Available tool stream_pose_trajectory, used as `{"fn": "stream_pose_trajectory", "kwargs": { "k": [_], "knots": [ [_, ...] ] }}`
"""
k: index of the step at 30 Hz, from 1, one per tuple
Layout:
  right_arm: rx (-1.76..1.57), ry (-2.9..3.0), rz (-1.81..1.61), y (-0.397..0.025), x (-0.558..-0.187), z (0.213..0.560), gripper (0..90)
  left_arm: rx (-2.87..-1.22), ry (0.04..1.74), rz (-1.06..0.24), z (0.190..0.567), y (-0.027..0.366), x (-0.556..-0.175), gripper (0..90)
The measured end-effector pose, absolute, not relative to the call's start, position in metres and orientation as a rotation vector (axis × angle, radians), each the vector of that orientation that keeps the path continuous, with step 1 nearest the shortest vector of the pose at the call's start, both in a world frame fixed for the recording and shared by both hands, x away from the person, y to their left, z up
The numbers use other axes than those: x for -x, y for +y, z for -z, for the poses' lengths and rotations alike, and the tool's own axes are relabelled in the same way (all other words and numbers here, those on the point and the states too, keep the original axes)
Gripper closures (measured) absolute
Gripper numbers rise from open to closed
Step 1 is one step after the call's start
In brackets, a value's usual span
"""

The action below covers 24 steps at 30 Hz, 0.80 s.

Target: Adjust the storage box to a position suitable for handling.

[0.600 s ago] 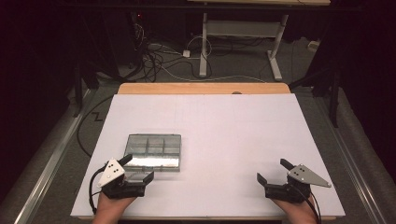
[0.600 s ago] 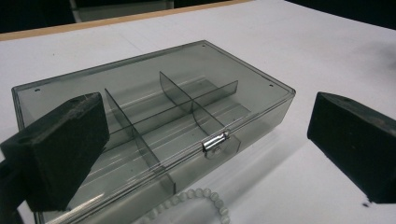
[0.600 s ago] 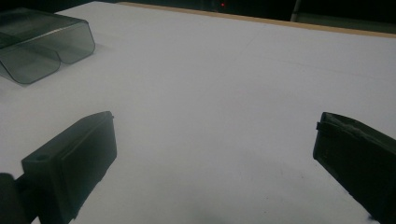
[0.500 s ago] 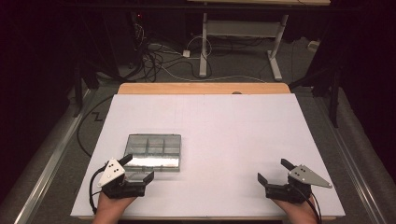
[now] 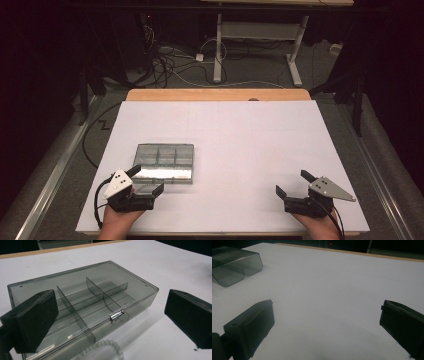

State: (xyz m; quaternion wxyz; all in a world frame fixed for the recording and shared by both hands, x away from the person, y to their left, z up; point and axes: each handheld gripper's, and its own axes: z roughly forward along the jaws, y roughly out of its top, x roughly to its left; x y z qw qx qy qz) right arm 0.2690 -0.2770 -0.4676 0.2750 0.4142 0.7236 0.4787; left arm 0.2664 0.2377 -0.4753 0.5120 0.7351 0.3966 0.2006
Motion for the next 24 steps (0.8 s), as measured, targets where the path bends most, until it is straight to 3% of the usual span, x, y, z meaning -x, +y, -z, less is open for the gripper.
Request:
{"fn": "stream_pose_trajectory", "kwargs": {
  "k": [5,14,15,17,19,21,22,24],
  "knots": [
    [-1.112,1.952,-1.288,-0.276,-0.268,0.467,0.5,-1.769,0.955,-0.466,0.474,0.241,-0.267,3.1],
    [-1.110,1.952,-1.291,-0.275,-0.268,0.467,0.5,-1.773,0.973,-0.477,0.471,0.248,-0.268,19.7],
    [-1.111,1.953,-1.291,-0.276,-0.268,0.467,0.5,-1.766,0.975,-0.480,0.470,0.249,-0.267,27.0],
    [-1.110,1.954,-1.290,-0.276,-0.268,0.467,0.5,-1.761,0.987,-0.494,0.470,0.250,-0.267,30.7],
    [-1.109,1.955,-1.289,-0.275,-0.269,0.467,0.5,-1.760,1.019,-0.518,0.469,0.250,-0.269,42.2],
    [-1.109,1.956,-1.289,-0.275,-0.269,0.467,0.5,-1.763,1.051,-0.532,0.469,0.250,-0.270,44.9],
    [-1.105,1.958,-1.286,-0.276,-0.269,0.467,0.5,-1.764,1.064,-0.539,0.469,0.251,-0.270,52.0],
    [-1.105,1.962,-1.285,-0.276,-0.269,0.467,0.5,-1.763,1.082,-0.538,0.469,0.252,-0.271,57.0]
  ]
}}
